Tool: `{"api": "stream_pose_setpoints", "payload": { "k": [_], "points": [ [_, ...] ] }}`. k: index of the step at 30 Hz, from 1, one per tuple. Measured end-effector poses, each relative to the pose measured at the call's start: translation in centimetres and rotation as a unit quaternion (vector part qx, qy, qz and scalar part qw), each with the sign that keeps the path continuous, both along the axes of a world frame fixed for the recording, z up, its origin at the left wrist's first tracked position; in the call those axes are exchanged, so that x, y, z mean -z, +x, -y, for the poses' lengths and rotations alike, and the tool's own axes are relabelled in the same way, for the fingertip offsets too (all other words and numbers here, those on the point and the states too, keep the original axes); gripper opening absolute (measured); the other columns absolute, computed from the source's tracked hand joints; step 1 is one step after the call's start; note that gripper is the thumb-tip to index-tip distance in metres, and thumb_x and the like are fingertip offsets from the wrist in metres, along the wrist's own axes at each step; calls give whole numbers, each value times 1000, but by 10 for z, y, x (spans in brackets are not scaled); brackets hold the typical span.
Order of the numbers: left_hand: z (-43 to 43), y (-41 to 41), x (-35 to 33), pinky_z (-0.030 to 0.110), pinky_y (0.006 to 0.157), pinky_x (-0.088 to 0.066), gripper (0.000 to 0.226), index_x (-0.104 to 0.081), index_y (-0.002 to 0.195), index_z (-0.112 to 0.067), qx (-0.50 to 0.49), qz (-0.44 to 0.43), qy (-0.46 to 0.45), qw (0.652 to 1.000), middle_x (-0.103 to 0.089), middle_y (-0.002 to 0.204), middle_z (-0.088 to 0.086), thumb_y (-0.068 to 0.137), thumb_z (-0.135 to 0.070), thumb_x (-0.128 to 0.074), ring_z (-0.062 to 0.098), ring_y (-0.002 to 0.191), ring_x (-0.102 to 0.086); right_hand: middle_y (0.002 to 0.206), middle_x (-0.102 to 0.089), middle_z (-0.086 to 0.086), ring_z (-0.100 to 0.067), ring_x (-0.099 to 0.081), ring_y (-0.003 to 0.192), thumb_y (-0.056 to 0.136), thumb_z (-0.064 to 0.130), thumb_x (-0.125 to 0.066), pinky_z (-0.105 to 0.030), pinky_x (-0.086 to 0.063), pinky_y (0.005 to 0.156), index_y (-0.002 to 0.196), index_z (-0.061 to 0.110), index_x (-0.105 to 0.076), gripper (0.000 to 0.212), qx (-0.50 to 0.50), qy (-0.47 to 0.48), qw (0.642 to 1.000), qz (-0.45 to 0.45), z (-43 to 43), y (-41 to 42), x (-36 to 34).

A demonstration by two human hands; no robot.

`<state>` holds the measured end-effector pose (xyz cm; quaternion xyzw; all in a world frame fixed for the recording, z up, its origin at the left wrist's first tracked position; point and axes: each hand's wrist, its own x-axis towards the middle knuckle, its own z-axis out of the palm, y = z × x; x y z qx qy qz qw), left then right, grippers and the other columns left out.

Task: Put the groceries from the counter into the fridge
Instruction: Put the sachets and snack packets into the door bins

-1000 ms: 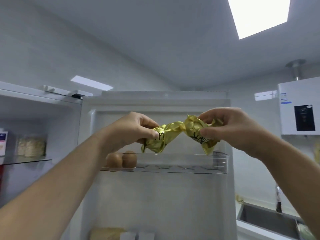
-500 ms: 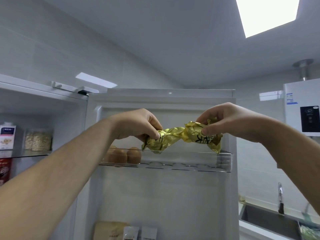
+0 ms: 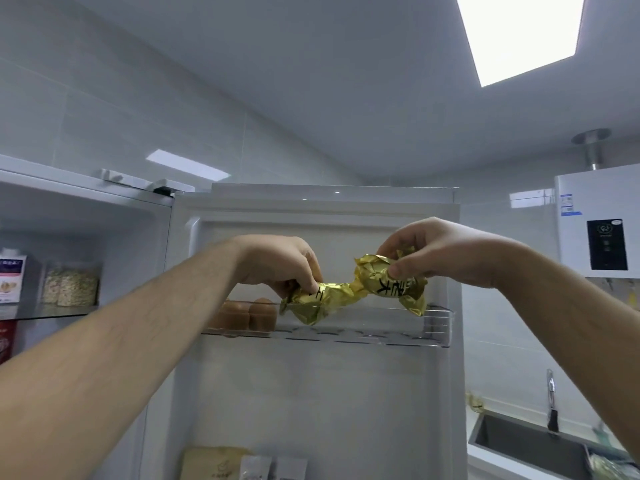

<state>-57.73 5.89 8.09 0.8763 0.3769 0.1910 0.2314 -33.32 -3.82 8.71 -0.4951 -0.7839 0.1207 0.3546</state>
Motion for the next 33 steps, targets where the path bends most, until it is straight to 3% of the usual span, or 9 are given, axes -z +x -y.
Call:
{"api": "stream_pose_setpoints", "payload": {
  "k": [6,10,15,20,24,27,33],
  "points": [
    [-5,7,9,31,79,-55,20,-69,109,0,-15,-29,-5,999,-71,99,17,93,-3,-58,21,84,-68,97,-75,-8,-14,-70,81,81,11,-77,-22,-53,67,106,11,-73,25,5,-4,1000,-29,-7,-1,4],
    [-7,7,11,39,93,-52,23,-68,112,-2,-18,-49,-19,998,-68,112,23,95,-3,-53,24,91,-65,97,-75,-9,-13,-70,79,81,12,-76,-22,-52,67,106,11,-72,25,6,-9,999,-34,-10,-4,4],
    [-4,10,9,35,86,-55,33,-71,112,-8,-41,-75,15,996,-70,102,11,92,3,-48,19,86,-65,98,-75,-9,-17,-71,83,80,12,-78,-27,-54,71,106,10,-73,27,-2,16,999,-43,-14,-5,-4],
    [-1,7,11,32,80,-57,41,-75,104,-13,-33,-68,31,997,-72,93,6,87,9,-45,16,79,-66,97,-76,-4,-16,-71,87,82,16,-77,-24,-54,70,105,15,-74,24,13,-10,1000,19,-19,-7,-5],
    [1,0,15,40,92,-55,39,-74,109,-12,-3,-30,39,999,-75,96,5,87,8,-48,19,88,-69,100,-75,-8,-20,-71,92,85,15,-73,-29,-56,77,105,13,-74,20,10,-36,999,-4,-24,-5,-3],
    [1,-1,19,39,98,-53,38,-76,107,-17,6,-21,63,998,-76,100,2,87,4,-53,21,101,-70,103,-75,-10,-25,-71,96,88,15,-71,-36,-58,85,107,12,-73,19,11,-67,998,-4,-29,-5,-4],
    [2,-4,18,42,96,-52,27,-79,99,-22,10,-23,80,996,-77,94,1,91,-5,-60,15,89,-69,101,-75,-9,-23,-71,93,91,17,-68,-33,-59,81,105,14,-74,15,38,-58,998,8,-42,-8,4]
  ]
}}
